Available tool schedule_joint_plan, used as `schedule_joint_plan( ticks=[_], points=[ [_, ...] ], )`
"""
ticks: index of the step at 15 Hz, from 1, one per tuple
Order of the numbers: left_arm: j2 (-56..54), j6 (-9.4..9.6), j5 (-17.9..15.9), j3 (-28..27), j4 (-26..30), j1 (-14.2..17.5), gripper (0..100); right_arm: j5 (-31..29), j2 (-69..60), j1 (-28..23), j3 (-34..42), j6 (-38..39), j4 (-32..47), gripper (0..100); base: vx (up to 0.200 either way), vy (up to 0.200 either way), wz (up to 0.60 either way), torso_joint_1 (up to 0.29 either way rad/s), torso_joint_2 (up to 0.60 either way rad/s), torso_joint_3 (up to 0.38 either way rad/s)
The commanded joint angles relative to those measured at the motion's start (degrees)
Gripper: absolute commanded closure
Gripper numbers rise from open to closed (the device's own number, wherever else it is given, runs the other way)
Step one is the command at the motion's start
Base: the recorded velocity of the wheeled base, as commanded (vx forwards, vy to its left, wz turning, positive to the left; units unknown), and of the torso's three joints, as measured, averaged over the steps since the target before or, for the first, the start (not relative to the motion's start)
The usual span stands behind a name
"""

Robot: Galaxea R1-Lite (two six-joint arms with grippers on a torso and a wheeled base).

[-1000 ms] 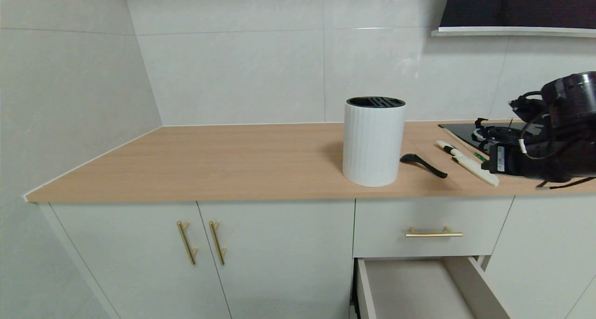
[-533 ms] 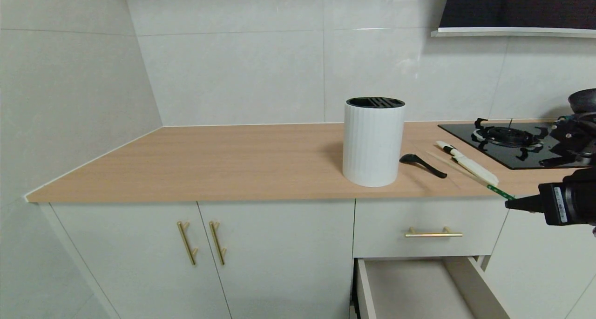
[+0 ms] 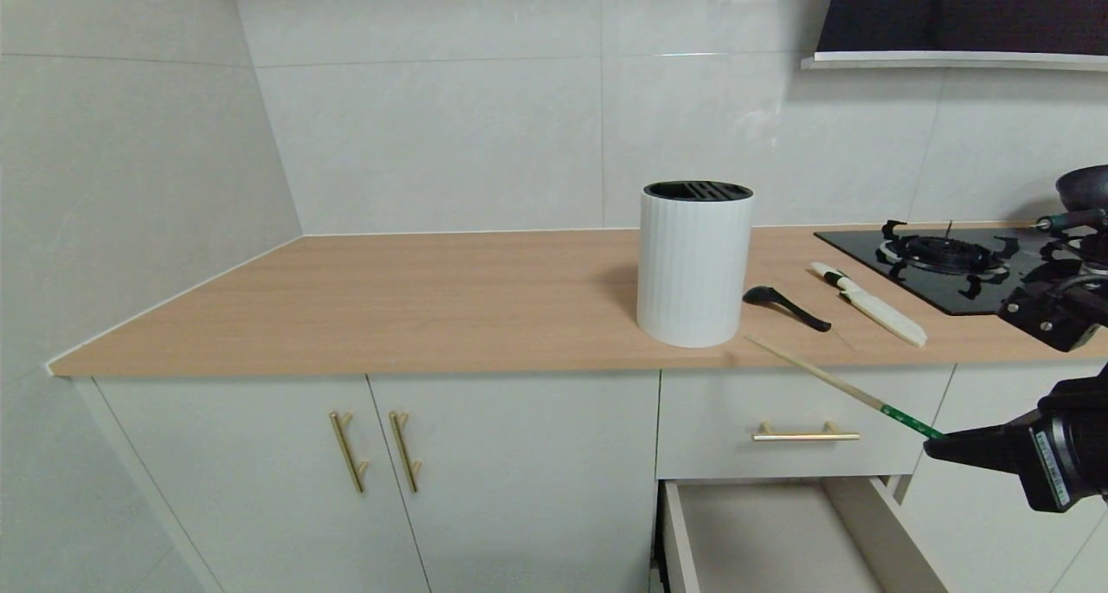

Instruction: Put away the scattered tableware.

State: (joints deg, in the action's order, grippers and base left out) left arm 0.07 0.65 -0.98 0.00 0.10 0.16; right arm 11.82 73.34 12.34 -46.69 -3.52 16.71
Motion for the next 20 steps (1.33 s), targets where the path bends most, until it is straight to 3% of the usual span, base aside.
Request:
schedule_joint_plan(
  ticks=[1,6,20],
  points=[
    [0.01,-0.03,0.01,0.0,-0.01,0.02,0,0.04,1.19,1.29,0.81,-0.08,-0.1,100,0.0,0.0,0.0,0.0,0.0,0.0],
    [0.01,-0.03,-0.08,0.0,-0.01,0.02,0,-0.05,2.86,2.43,1.69,-1.31,-0.28,100,0.0,0.0,0.0,-0.028,0.07,0.043],
    [0.01,-0.03,0.01,0.0,-0.01,0.02,0,-0.14,9.28,2.43,2.13,-1.66,-0.72,100,0.0,0.0,0.0,-0.128,0.39,0.253]
  ],
)
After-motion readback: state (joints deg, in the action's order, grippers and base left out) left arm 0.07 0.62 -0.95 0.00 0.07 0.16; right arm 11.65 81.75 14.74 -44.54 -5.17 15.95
